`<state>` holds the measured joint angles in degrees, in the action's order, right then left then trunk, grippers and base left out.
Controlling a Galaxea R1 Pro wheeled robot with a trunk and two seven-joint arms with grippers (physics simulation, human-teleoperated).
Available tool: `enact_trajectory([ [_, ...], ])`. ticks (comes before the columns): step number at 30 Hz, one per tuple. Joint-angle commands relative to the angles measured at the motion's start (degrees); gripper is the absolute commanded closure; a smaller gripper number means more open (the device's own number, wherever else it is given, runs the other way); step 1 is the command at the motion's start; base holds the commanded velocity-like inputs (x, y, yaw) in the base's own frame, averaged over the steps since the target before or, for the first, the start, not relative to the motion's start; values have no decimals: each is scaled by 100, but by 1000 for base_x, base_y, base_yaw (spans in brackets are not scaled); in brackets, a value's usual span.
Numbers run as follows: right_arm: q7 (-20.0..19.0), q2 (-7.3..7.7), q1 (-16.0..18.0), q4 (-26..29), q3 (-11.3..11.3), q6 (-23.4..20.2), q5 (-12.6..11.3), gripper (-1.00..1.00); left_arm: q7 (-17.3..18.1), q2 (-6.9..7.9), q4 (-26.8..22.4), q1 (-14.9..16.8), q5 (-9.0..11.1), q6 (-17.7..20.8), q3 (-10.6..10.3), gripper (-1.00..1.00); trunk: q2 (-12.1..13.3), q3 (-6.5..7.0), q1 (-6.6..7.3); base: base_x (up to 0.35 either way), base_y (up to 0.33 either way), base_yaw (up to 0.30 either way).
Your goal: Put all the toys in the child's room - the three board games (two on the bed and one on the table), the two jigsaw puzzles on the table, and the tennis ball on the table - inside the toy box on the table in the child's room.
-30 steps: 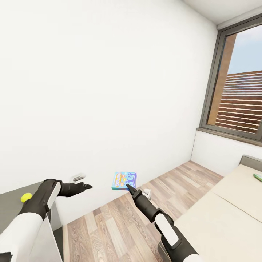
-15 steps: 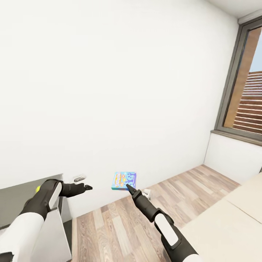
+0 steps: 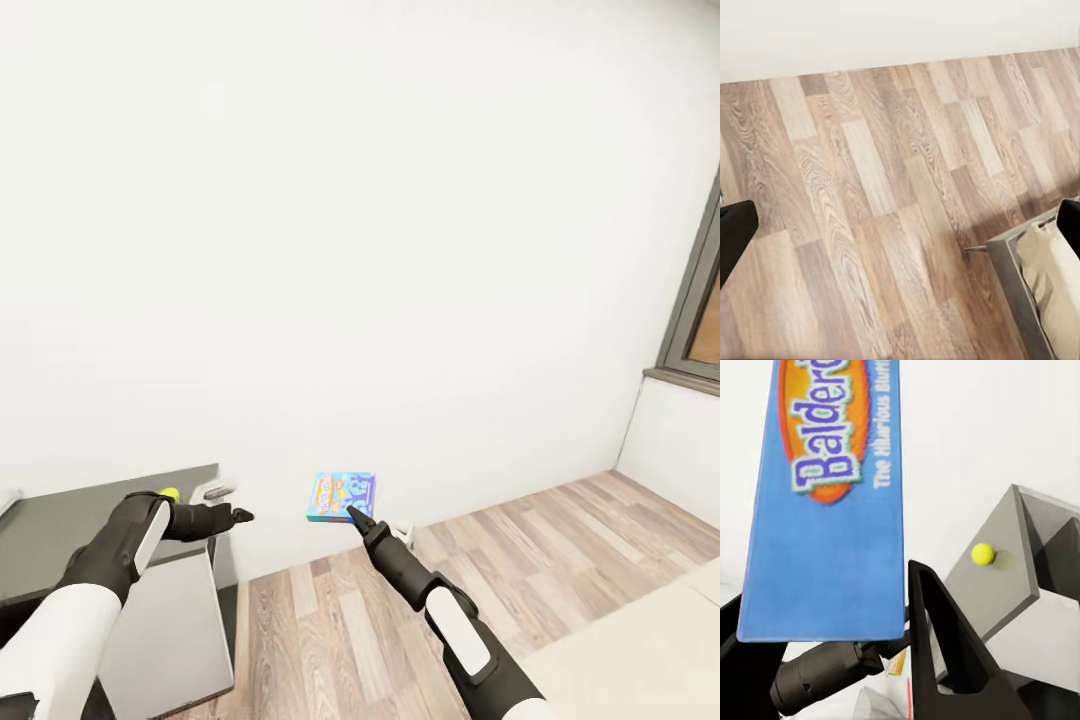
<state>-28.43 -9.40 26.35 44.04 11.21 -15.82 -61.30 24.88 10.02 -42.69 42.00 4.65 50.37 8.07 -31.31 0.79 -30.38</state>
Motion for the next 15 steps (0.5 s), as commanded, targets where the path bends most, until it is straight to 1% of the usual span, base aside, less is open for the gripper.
enact_trajectory([
  [1, -4, 0, 2, -1, -1, -43, -66, 100, -41, 0, -2, 1, 48, 8, 12, -100, -3, -2, -2, 0, 0, 285],
  [6, -4, 8, 2, -1, -4, -44, -66, 100, -177, -21, 12, 0, 45, -105, 17, -100, -3, -2, -2, 0, 0, 286],
  [15, -4, 9, 2, -1, 10, -42, -82, 100, -210, -58, 15, 1, 44, -122, 19, -100, -3, -2, -2, 0, 0, 286],
])
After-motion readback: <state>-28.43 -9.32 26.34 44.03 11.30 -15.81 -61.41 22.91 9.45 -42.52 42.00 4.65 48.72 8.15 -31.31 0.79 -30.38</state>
